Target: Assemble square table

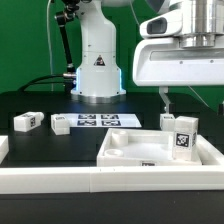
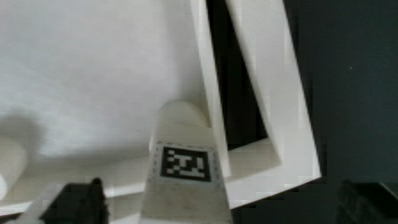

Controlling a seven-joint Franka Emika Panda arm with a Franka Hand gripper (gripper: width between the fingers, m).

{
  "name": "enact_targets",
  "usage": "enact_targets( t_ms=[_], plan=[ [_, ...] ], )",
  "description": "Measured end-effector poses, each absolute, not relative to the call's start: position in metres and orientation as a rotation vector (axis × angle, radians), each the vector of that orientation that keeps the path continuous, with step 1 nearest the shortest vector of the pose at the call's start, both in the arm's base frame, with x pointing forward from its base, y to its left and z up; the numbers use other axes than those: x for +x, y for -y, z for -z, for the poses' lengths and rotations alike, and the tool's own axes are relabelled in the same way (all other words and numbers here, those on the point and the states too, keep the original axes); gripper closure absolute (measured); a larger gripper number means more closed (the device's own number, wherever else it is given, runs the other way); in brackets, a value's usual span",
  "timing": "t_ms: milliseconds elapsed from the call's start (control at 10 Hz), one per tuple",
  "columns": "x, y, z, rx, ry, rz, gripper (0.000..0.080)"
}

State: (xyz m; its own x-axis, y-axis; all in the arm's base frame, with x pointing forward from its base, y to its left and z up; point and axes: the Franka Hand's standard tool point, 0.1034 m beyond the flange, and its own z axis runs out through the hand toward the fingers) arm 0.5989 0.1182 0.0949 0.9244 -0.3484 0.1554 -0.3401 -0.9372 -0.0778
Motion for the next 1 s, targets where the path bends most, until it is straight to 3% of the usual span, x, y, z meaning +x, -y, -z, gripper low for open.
enact_targets(
  t_ms=[500,1000],
  plan=[
    [0.597,-0.119,-0.093,-3.036,-0.532,0.259,0.015],
    [0.558,-0.117,-0.082,-3.078,-0.355,0.239,0.015]
  ],
)
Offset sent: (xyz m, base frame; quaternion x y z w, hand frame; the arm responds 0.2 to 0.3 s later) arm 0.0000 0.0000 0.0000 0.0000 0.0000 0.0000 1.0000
